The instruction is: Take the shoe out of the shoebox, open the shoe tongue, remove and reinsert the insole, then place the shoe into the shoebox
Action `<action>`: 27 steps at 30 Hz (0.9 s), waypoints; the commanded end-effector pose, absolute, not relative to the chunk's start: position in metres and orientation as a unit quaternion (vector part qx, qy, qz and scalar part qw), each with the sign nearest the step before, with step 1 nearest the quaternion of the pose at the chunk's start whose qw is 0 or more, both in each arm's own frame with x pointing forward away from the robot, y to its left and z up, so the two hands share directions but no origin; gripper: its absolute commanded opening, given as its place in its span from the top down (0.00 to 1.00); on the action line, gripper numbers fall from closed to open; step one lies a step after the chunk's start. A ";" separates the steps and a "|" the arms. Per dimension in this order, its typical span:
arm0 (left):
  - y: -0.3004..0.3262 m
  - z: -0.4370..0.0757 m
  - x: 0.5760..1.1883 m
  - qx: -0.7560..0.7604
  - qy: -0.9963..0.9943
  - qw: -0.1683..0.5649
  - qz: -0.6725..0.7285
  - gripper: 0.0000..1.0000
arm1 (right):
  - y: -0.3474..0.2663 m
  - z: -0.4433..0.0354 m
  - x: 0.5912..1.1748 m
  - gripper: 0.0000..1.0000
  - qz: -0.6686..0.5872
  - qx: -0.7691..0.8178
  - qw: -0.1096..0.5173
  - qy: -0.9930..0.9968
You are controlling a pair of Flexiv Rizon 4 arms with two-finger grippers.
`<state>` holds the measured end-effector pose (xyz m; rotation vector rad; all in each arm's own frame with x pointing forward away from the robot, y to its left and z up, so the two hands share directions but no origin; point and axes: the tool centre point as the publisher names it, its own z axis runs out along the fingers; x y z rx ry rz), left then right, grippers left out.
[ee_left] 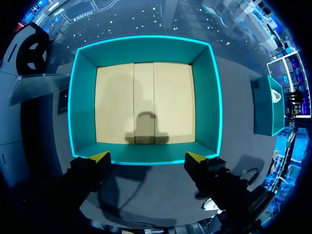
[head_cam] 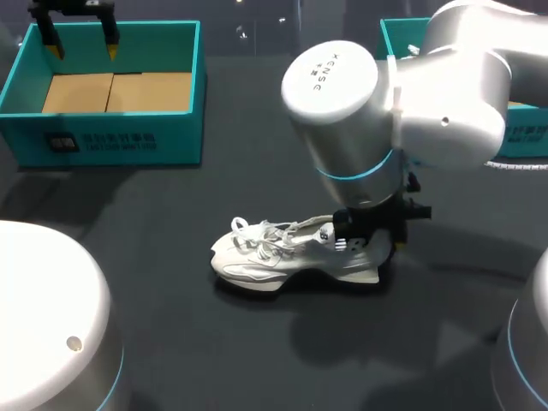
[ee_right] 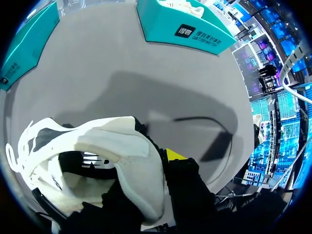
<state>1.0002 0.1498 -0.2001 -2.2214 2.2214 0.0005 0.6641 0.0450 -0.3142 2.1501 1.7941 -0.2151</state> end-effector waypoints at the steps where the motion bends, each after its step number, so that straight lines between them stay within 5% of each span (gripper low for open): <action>1: 0.150 -0.200 1.000 -0.707 0.707 0.000 0.000 0.00 | 0.063 -0.332 0.656 1.00 -0.079 0.770 0.180 0.607; 27: 0.150 -0.200 1.000 -0.707 0.707 0.000 0.000 0.00 | 0.065 -0.373 0.659 1.00 -0.072 0.790 0.133 0.594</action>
